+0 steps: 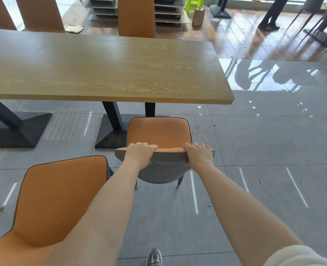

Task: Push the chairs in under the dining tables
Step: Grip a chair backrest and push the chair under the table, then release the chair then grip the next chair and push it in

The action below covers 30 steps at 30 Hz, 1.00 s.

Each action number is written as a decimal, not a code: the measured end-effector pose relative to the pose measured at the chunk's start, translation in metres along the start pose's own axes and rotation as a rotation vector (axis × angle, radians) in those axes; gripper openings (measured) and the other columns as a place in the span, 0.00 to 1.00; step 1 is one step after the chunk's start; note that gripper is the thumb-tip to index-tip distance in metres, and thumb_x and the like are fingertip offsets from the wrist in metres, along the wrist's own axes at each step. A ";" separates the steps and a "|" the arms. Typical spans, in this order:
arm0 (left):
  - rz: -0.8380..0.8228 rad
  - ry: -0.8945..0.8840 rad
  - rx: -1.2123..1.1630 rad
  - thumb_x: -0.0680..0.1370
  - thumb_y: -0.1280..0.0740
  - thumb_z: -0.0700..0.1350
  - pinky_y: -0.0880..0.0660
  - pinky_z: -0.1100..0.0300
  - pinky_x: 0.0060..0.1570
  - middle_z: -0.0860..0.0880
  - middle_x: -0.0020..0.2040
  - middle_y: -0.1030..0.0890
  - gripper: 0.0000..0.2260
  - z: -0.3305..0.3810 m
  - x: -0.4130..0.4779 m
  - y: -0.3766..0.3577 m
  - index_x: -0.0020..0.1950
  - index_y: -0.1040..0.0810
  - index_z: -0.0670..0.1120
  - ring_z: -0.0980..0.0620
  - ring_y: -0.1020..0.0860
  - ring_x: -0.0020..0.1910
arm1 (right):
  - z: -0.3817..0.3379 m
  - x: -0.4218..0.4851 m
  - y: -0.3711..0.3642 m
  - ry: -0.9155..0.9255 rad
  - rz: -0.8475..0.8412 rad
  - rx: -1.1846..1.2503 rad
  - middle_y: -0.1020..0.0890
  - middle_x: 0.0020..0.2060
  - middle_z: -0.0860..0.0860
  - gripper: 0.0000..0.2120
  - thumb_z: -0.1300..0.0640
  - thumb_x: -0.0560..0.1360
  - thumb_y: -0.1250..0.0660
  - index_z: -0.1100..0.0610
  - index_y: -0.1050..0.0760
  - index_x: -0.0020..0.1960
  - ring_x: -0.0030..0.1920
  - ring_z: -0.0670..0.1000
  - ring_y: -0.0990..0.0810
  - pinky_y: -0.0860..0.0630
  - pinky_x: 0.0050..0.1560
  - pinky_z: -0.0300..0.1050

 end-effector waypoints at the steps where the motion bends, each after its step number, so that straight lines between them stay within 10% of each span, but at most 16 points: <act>1: -0.001 -0.005 -0.006 0.78 0.36 0.46 0.25 0.55 0.51 0.46 0.56 0.20 0.17 0.002 -0.002 -0.003 0.66 0.31 0.50 0.46 0.21 0.53 | 0.000 -0.003 -0.003 -0.007 0.007 0.004 0.23 0.56 0.56 0.14 0.58 0.75 0.35 0.56 0.31 0.60 0.60 0.60 0.27 0.33 0.65 0.56; 14: -0.055 0.048 0.034 0.81 0.49 0.57 0.54 0.45 0.75 0.46 0.79 0.54 0.28 -0.034 -0.064 0.000 0.77 0.57 0.52 0.45 0.54 0.78 | -0.043 -0.061 -0.005 -0.035 -0.012 0.168 0.58 0.78 0.55 0.36 0.45 0.80 0.46 0.57 0.64 0.76 0.78 0.56 0.59 0.57 0.76 0.54; 30: 0.074 0.305 -0.089 0.81 0.50 0.58 0.57 0.46 0.75 0.47 0.79 0.56 0.28 -0.117 -0.298 0.000 0.77 0.58 0.52 0.46 0.57 0.78 | -0.208 -0.206 0.001 0.226 0.054 0.171 0.65 0.76 0.54 0.38 0.41 0.80 0.49 0.56 0.70 0.75 0.77 0.55 0.64 0.61 0.76 0.52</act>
Point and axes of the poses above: each hand's wrist, its own x-axis towards the middle knuckle, its own y-axis out of the back of the hand, z = x × y, the point moved 3 cm from there along x, towards the middle knuckle
